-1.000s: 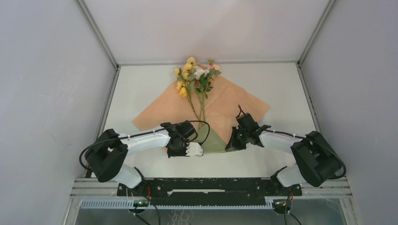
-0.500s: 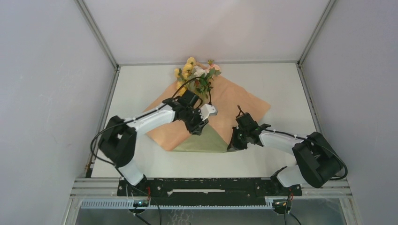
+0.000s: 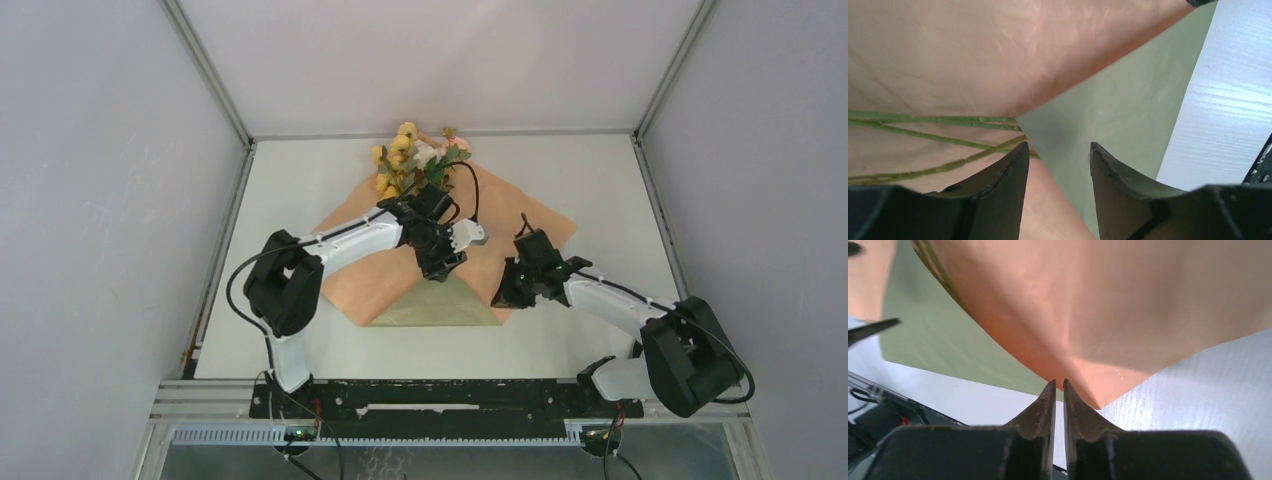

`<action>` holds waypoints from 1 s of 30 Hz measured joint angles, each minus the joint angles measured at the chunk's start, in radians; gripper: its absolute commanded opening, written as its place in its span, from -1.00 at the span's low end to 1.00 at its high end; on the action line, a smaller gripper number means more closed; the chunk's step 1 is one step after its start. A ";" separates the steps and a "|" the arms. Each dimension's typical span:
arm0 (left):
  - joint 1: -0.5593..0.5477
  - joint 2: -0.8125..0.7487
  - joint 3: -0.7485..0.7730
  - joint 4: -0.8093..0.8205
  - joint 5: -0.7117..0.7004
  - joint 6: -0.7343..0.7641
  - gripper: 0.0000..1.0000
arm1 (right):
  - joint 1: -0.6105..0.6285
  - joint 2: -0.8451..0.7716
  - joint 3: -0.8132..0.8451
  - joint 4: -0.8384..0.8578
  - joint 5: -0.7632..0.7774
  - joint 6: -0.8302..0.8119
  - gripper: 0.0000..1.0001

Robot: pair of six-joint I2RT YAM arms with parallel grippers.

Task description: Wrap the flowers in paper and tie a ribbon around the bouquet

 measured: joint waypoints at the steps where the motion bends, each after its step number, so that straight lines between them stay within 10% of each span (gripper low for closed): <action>1: 0.000 0.016 0.024 -0.016 0.005 0.010 0.04 | -0.014 -0.013 0.008 -0.005 0.001 -0.003 -0.56; 17: 0.001 0.085 0.103 -0.135 0.062 0.069 -0.10 | -0.357 -0.153 0.061 -0.105 0.059 -0.095 0.20; 26: -0.052 0.129 0.037 -0.067 -0.004 -0.024 -0.29 | -0.425 -0.003 0.061 -0.050 0.011 -0.117 0.16; 30: -0.055 0.106 -0.011 -0.013 -0.028 -0.068 -0.28 | -0.439 0.101 0.061 0.013 -0.042 -0.120 -0.16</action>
